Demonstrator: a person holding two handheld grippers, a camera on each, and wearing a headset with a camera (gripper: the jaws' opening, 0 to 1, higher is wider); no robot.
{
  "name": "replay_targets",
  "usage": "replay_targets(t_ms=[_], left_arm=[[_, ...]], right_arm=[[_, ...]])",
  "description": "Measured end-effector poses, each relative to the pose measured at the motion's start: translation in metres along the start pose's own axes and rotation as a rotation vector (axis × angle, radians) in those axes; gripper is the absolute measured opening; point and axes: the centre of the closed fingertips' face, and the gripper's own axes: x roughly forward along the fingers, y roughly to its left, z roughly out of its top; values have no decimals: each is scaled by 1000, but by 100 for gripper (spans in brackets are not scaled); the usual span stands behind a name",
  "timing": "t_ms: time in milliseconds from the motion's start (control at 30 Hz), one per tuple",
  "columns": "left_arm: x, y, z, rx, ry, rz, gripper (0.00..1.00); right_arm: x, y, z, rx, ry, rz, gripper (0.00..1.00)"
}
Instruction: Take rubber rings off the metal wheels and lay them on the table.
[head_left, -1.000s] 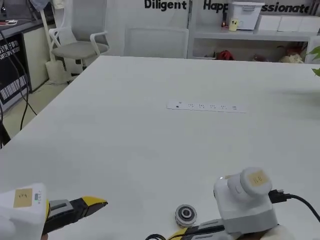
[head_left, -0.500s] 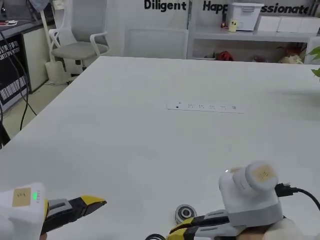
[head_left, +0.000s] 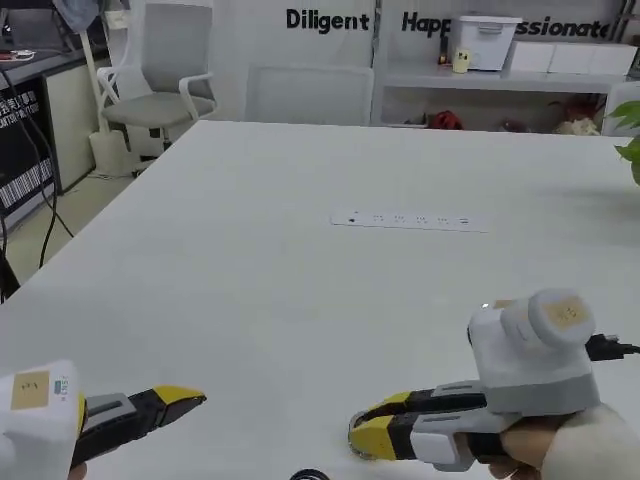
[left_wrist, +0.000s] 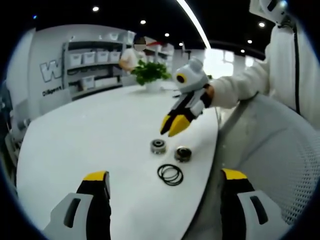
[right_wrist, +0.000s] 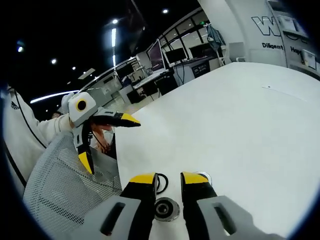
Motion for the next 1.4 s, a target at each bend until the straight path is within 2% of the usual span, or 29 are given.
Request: replay_targets(t_ms=[333,567,667,733,867,967,1167,1333,1400], left_arm=[[-9,0,4,-6,-24,26,94],[-15,1,6,-5,-31,40,96],[-17,1,7,-6,-34,46,96],[-18,1,8,-5,-34,50,96],[-18,0,12,-7,-45,51,96],[-17,-1,14,-3,-48,52,96],[-18,-5,17,-2,-51,54,98],[-20,-4,17,1,-49,58,100],[-22,-3,17,3,-48,65,100]], right_arm=[[-27,18,17,-95,-12,35,36],[-46,23,14,-166,2,19,47],[-55,25,17,-176,-16,14,47],[-62,26,20,-180,-25,17,51],[-76,27,27,-203,-60,-3,57],[-84,29,28,-209,-67,-9,63],[-101,25,15,-235,-60,-43,74],[-116,18,6,-213,-77,-95,80],[-124,14,5,-209,-101,-125,80]])
